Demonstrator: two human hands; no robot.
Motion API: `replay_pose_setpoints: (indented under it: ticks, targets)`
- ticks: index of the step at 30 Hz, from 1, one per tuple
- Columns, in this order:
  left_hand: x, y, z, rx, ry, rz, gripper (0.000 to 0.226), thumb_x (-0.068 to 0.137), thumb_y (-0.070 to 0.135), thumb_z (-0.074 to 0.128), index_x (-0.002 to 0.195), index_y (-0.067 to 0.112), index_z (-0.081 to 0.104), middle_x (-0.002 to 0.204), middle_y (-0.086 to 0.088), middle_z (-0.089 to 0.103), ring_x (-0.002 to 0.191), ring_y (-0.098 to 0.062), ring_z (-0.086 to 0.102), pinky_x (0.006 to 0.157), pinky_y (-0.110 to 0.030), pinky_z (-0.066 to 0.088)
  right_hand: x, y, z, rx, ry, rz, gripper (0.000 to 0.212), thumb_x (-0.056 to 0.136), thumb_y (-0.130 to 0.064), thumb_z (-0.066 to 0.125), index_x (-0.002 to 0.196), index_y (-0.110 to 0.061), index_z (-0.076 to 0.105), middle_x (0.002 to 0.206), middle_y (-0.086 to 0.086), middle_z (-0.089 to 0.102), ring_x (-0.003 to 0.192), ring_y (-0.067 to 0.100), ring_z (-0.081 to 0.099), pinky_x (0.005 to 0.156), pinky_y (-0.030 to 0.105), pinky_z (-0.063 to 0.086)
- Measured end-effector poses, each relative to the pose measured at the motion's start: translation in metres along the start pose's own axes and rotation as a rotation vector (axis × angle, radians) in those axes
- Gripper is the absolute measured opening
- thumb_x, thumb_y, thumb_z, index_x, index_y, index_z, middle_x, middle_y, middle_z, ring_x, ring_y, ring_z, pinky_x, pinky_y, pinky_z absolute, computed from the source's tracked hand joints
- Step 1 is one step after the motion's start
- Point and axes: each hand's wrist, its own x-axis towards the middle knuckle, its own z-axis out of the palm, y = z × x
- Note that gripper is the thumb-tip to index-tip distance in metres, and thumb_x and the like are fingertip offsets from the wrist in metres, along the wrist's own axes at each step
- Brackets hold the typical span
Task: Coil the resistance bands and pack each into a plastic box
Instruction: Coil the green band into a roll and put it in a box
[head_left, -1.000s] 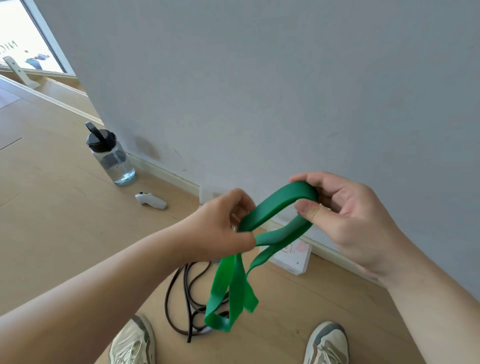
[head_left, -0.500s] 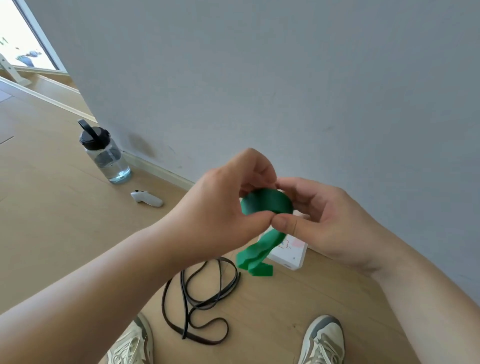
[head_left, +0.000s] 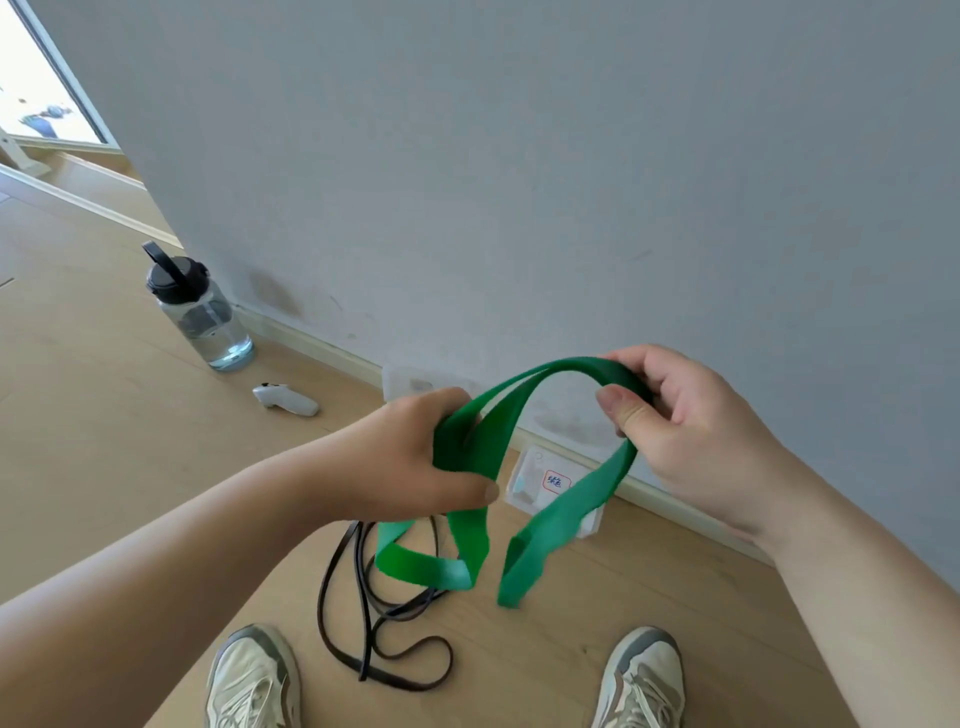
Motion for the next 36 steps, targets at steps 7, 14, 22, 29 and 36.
replay_pose_setpoints:
  ticks: [7,14,22,29,36]
  targets:
    - [-0.003,0.004,-0.003,0.082,0.124,0.049,0.041,0.091,0.026,0.056,0.13,0.039,0.054,0.1,0.011,0.065,0.082,-0.007,0.064,0.076,-0.031,0.055,-0.004,0.002,-0.011,-0.229,-0.382,0.2,0.019,0.095,-0.047,0.065,0.114,-0.051,0.066,0.103,-0.024,0.074,0.098,-0.002,0.068,0.091,0.031,0.052]
    - [-0.015,0.026,0.004,0.15,0.163,0.295,0.057,0.102,0.025,0.041,0.158,0.037,0.034,0.111,0.015,0.044,0.096,-0.006,0.055,0.088,-0.031,0.049,-0.004,-0.002,0.01,-0.108,-0.286,0.055,0.047,0.066,-0.062,0.086,0.099,-0.032,0.07,0.101,-0.009,0.075,0.105,0.01,0.069,0.103,0.043,0.051]
    - [-0.012,0.017,-0.003,0.129,0.095,0.279,0.073,0.082,0.03,0.062,0.152,0.033,0.042,0.105,0.017,0.059,0.094,0.0,0.059,0.087,-0.023,0.051,-0.006,-0.015,0.021,0.112,-0.215,-0.069,0.029,0.081,-0.011,0.084,0.105,-0.025,0.077,0.098,-0.003,0.081,0.094,0.016,0.077,0.09,0.034,0.061]
    - [-0.01,0.009,-0.013,0.095,0.034,0.097,0.03,0.071,0.036,0.08,0.096,0.034,0.063,0.086,0.006,0.071,0.083,-0.016,0.068,0.079,-0.044,0.059,-0.005,-0.017,0.011,0.103,-0.171,-0.033,0.026,0.073,-0.021,0.088,0.098,-0.023,0.082,0.091,0.0,0.081,0.09,0.022,0.077,0.092,0.043,0.061]
    - [-0.022,0.032,-0.008,0.075,0.188,0.236,0.033,0.074,0.027,0.083,0.095,0.035,0.059,0.076,0.008,0.07,0.066,-0.01,0.064,0.059,-0.032,0.053,-0.015,-0.022,0.027,-0.054,-0.319,-0.034,0.04,0.075,-0.03,0.091,0.11,-0.04,0.074,0.1,-0.013,0.079,0.099,0.008,0.073,0.101,0.04,0.055]
